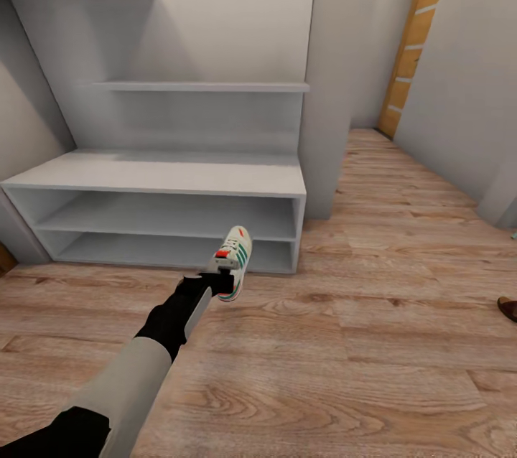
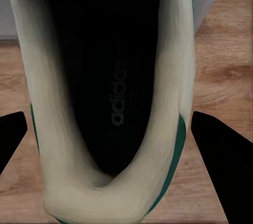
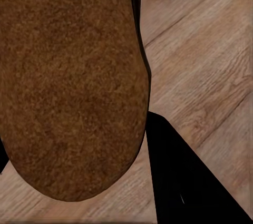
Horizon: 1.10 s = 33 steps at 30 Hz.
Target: Pick up the two gym shoes and the two sandals from the corridor floor and place them onto the hallstand (shoe rack) in the corridor, making sure they are on the rack and not on the floor. Arrange them so the two gym shoes are next to each other and the two sandals are next to each other.
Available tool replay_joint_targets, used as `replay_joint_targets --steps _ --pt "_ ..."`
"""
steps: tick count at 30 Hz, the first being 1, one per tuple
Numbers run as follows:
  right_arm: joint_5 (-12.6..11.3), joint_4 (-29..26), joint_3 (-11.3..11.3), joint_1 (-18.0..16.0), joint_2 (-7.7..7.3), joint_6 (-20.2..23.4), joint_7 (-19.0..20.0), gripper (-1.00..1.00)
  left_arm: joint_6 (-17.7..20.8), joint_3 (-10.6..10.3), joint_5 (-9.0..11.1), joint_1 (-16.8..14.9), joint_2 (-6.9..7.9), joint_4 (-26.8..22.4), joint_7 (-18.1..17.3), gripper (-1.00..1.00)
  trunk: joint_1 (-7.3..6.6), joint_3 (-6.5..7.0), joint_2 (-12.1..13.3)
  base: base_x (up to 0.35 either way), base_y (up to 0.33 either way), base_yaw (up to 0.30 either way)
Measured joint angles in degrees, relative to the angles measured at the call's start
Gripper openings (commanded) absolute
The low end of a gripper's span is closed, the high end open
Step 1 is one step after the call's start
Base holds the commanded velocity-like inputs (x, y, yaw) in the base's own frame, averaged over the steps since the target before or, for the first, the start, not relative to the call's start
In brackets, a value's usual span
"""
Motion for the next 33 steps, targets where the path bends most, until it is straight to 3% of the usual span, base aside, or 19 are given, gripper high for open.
replay_joint_targets --steps 19,23,26,33 --pt "0.0 0.0 0.1 0.0 0.05 0.0 0.0 -1.00 -0.3 0.1 0.2 -0.1 0.02 0.0 0.2 -1.00 0.49 -5.81 -0.3 0.000 0.000 0.000" --pt "0.0 -0.1 0.1 0.0 0.05 0.0 0.0 -1.00 -1.1 0.1 0.2 -0.1 0.02 -0.1 0.2 -1.00 0.48 -5.85 -0.3 0.000 0.000 0.000" --pt "0.0 -0.1 0.1 0.0 0.05 0.0 0.0 -1.00 -5.5 0.0 0.2 -0.1 0.02 0.2 0.2 -1.00 0.48 -5.86 -0.3 0.000 0.000 0.000" --pt "0.0 -0.2 0.1 0.0 0.05 0.0 0.0 -1.00 -6.3 0.0 0.3 -0.1 0.00 0.3 0.2 -1.00 0.45 -5.86 -0.3 0.147 -0.019 0.000"
